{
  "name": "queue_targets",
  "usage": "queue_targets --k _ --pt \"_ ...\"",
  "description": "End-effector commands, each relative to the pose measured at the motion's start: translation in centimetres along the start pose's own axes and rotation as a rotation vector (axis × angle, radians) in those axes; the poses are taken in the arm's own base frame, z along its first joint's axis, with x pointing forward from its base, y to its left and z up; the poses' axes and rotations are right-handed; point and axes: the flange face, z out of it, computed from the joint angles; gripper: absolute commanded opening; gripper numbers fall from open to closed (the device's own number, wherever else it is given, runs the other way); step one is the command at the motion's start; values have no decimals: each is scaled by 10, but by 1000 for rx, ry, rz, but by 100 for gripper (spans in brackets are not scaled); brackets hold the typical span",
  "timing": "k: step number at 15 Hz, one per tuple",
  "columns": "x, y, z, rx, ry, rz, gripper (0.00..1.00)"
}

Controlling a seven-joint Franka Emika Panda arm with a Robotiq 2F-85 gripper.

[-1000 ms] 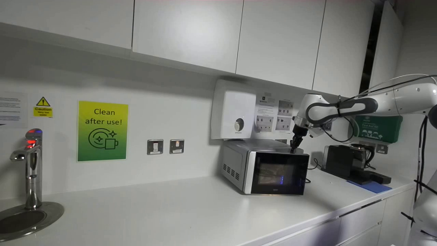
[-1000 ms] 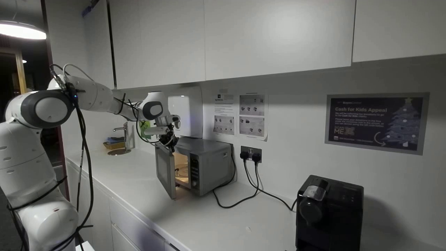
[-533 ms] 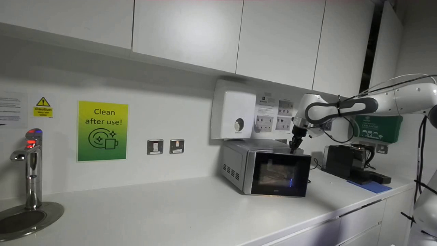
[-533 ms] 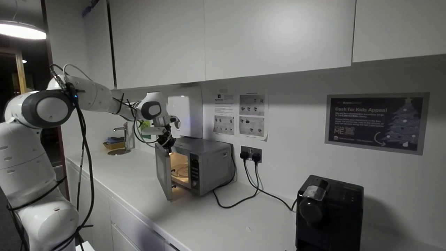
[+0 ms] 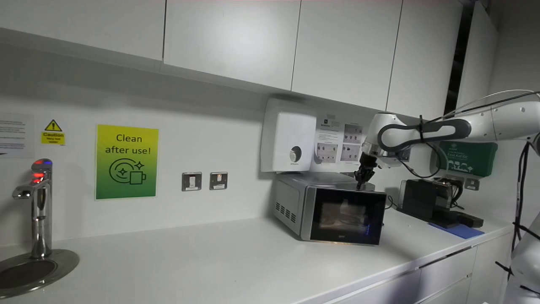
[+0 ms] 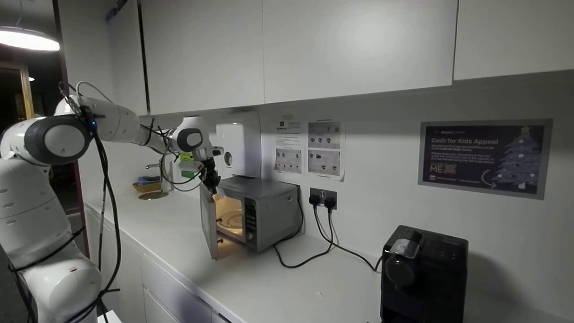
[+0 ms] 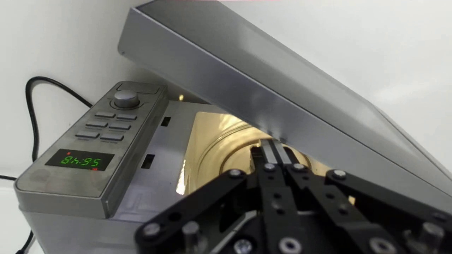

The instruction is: Open the microwave door

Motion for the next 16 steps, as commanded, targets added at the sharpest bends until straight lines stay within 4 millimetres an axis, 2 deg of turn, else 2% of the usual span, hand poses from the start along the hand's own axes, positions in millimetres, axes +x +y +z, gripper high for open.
queue_targets --k 1,11,16 --pt "-7 -9 -21 16 -10 95 0" --pt "-12 -17 -35 -1 2 184 0" --pt "-13 -3 -34 -70 35 235 0"
